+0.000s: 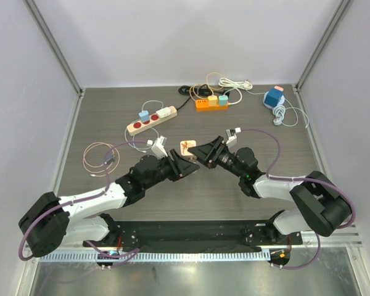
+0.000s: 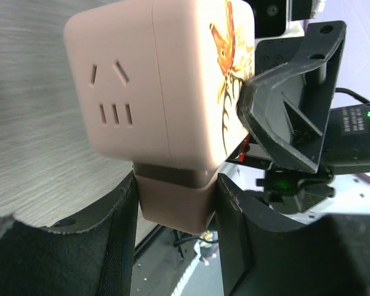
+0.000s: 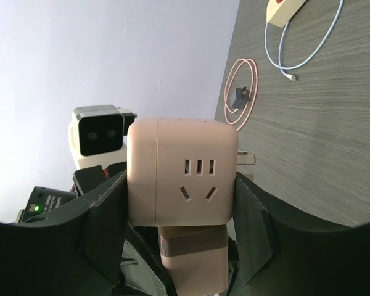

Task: Pull the plug off the socket

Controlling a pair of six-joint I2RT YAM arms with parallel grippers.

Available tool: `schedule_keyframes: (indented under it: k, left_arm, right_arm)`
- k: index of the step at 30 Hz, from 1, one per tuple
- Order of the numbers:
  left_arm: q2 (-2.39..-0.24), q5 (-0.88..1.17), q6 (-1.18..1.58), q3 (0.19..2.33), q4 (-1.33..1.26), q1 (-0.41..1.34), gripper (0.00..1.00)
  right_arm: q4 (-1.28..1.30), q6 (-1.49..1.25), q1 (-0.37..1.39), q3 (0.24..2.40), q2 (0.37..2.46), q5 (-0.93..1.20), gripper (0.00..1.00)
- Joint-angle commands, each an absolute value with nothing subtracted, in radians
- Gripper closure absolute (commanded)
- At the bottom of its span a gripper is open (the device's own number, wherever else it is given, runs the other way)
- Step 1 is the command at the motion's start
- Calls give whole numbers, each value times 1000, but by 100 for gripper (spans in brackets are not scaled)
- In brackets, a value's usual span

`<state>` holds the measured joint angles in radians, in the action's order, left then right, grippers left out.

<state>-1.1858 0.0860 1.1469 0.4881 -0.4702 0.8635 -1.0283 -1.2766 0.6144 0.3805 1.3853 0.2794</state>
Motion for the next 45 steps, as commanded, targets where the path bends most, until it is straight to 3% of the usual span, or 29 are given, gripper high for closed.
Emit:
schedule_keyframes:
  k: [1, 4, 11, 19, 27, 34, 38, 45]
  left_arm:
    - [-1121, 100, 1040, 508, -298, 940, 100]
    - [-1095, 83, 1017, 534, -180, 939, 100]
    - [-1034, 110, 1057, 468, -241, 939, 100]
    - [-897, 87, 1020, 521, 49, 870, 100]
    - [-894, 124, 911, 641, 513, 335, 100]
    - [-1095, 283, 894, 716, 439, -59, 100]
    - [-1253, 305, 926, 761, 341, -161, 100]
    - [-1482, 137, 853, 940, 388, -215, 100]
  right_arm:
    - [-977, -1230, 606, 486, 1377, 101, 99]
    - [-913, -1210, 592, 528, 1379, 92, 99]
    - [-908, -1215, 539, 561, 1390, 87, 99]
    - [-896, -1128, 434, 514, 1390, 274, 99]
    - [-345, -813, 474, 529, 1298, 333, 99]
    - [-258, -721, 511, 479, 1187, 347, 99]
    - [-261, -692, 512, 479, 1192, 380, 99]
    - [-242, -652, 535, 503, 1245, 413, 99]
